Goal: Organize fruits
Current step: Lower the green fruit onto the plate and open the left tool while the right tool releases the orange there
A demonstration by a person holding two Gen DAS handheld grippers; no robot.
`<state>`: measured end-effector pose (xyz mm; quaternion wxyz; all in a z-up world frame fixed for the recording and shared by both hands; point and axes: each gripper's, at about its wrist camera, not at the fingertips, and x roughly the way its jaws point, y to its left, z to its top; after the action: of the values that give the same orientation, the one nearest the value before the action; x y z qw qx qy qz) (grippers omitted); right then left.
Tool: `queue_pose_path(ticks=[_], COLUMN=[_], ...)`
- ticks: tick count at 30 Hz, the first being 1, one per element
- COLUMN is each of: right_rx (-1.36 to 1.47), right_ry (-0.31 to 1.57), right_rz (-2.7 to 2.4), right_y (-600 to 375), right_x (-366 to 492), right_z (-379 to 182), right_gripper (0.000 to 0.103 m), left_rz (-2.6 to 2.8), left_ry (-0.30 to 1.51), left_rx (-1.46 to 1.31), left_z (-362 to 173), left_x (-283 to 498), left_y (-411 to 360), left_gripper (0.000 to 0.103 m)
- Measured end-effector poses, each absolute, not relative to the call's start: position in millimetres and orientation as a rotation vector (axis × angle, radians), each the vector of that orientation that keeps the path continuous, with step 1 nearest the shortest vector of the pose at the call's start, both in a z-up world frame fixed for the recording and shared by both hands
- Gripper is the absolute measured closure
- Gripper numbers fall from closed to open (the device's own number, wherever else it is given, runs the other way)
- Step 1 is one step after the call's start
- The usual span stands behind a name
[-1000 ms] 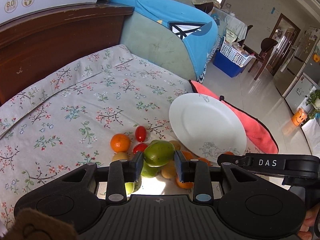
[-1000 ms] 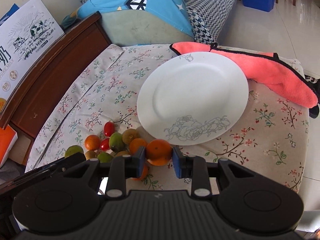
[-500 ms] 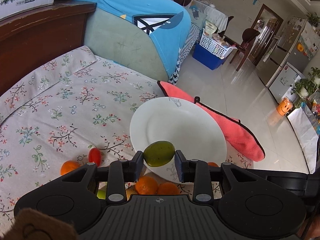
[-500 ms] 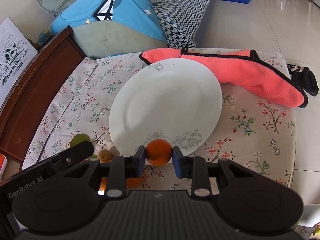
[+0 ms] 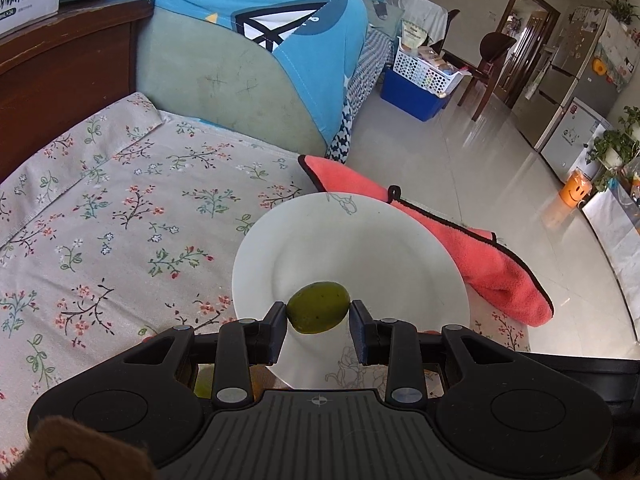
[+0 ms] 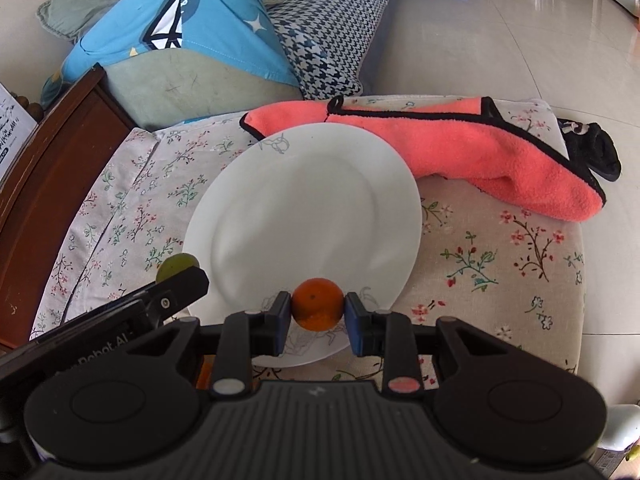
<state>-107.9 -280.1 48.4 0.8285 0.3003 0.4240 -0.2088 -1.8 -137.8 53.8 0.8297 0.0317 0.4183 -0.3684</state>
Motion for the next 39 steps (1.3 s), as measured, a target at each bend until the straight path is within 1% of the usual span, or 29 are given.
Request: queue_pose_path(ticks=[9, 14, 15, 16, 17, 18, 19, 20, 21, 22, 32, 39], right_rx=[0.624, 0.606, 0.609, 0.614, 0.622, 0.633, 0.645, 0.658, 0.669, 0.675, 0.667, 0.684], right_ry=[0.872, 0.852, 0.849, 0.846, 0.840, 0.833, 0.828, 0.822, 0.819, 0.815, 0.816, 0.825], right_rz=[-0.493, -0.509, -0.512, -0.515, -0.522, -0.531, -0.538, -0.541, -0.544, -0.544, -0.515, -0.488], right_y=[-291, -293, -293, -294, -296, -298, -300, -302, -303, -303, -296, -284], right_x=[-98, -95, -95, -95, -95, -96, -98, -99, -101, -102, -107, -116], right_z=[43, 42, 42, 42, 42, 43, 44, 45, 46, 47, 58, 65], right_gripper=[0.074, 0.070, 0.069, 0.069, 0.068, 0.068, 0.065, 0.061, 0.060, 0.057, 0.046, 0.045], left_rz=[-0.775, -0.763, -0.752, -0.730, -0.705, -0.691, -0.682, -0.672, -0.659, -0.648, -0.599, -0.584], left_ry=[0.858, 0.829, 0.828, 0.828, 0.823, 0.813, 0.801, 0.792, 0.786, 0.782, 0.755, 0.774], left_rx=[0.140, 0.169, 0.169, 0.171, 0.176, 0.181, 0.188, 0.197, 0.208, 0.218, 0.309, 0.302], left_z=[49, 51, 52, 53, 54, 56, 58, 61, 63, 66, 82, 89], left_x=[-1, -1, -1, -1, -1, -1, -1, -2, -2, -3, -16, -26], left_y=[-156, -159, -158, -158, -157, -156, -154, -154, -153, -152, -141, -123], left_gripper=[0.072, 0.069, 0.064, 0.051, 0.046, 0.037, 0.030, 0.027, 0.022, 0.019, 0.015, 0.015])
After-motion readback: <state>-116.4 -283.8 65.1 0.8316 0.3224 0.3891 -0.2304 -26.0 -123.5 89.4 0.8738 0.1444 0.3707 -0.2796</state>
